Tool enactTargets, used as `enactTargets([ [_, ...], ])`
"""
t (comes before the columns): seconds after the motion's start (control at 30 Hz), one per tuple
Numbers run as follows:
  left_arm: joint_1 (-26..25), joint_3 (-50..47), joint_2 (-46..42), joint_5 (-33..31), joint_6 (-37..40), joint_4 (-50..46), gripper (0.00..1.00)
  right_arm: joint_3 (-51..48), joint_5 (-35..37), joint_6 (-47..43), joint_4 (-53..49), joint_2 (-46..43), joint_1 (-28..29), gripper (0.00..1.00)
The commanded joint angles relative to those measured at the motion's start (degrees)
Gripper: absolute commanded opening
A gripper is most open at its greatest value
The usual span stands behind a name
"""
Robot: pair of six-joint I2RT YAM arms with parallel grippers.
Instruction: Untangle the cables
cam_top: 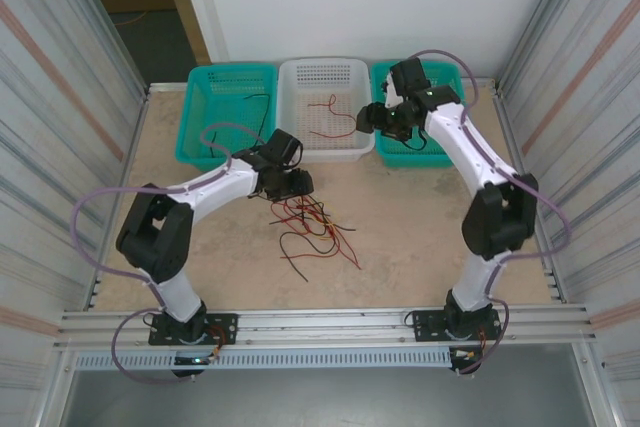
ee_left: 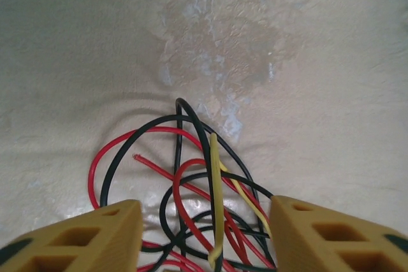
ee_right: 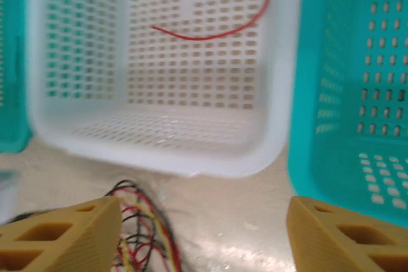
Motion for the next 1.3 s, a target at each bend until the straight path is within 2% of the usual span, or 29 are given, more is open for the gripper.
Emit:
enactTargets([
  [0.0, -0.3, 3.1, 1.5, -0.4, 0.4, 0.6, 0.47, -5.9, 0.0, -1.0, -2.5, -6.4, 3.0, 0.61],
  [0.1, -0.3, 4.4, 2.1, -0.9, 0.6, 0.8, 0.37, -13.5, -3.1, -0.3, -0.8, -10.4, 7.5, 0.59],
  [0.23, -0.3, 4.7, 2.2, -0.4, 0.7, 0.8, 0.22, -21.5, -7.8, 0.4, 0.3, -12.0, 15.1, 0.66],
  [0.33, -0.3, 4.1, 1.9, 0.1, 0.6, 0.3, 0.20, -25.4, -8.2, 1.6, 2.8, -11.8, 19.6, 0.72],
  [0.4, -0.2, 3.4, 1.3, 0.2, 0.3, 0.2, 0.24, -26.0, -7.1, 2.5, 3.5, -9.9, 20.7, 0.71],
  [0.47, -0.3, 2.6, 0.4, 0.0, 0.0, 0.2, 0.28, -25.7, -5.8, 3.1, 4.2, -7.2, 20.6, 0.64],
  [0.6, -0.4, 1.1, -1.9, -0.3, -0.1, 0.0, 0.43, -24.0, -4.2, 2.8, 5.5, -3.1, 20.4, 0.51],
  [0.73, -0.9, 0.2, -4.5, -0.1, -0.5, -0.2, 0.48, -21.9, -1.0, 2.1, 6.4, 0.1, 20.3, 0.44],
  [0.87, -2.0, -0.2, -7.2, -0.5, -1.3, 0.7, 0.44, -20.6, 0.4, 2.1, 6.8, 1.0, 20.5, 0.20],
  [0.93, -2.3, -0.4, -7.4, 0.2, -1.7, 2.1, 0.44, -20.8, 1.2, 2.0, 6.7, -0.8, 21.6, 0.03],
  [0.97, -2.4, -0.4, -7.0, 0.7, -1.9, 2.7, 0.44, -21.0, 1.8, 1.7, 6.7, -2.1, 22.3, 0.00],
  [1.1, -2.6, -1.4, -4.0, 2.1, -3.0, 3.8, 0.42, -22.5, 7.4, 1.1, 7.0, -10.4, 27.0, 0.00],
  [1.27, -2.3, -6.4, -4.9, 0.2, -6.0, 5.1, 0.42, -20.8, 14.7, 1.7, 7.0, -18.9, 31.3, 0.00],
])
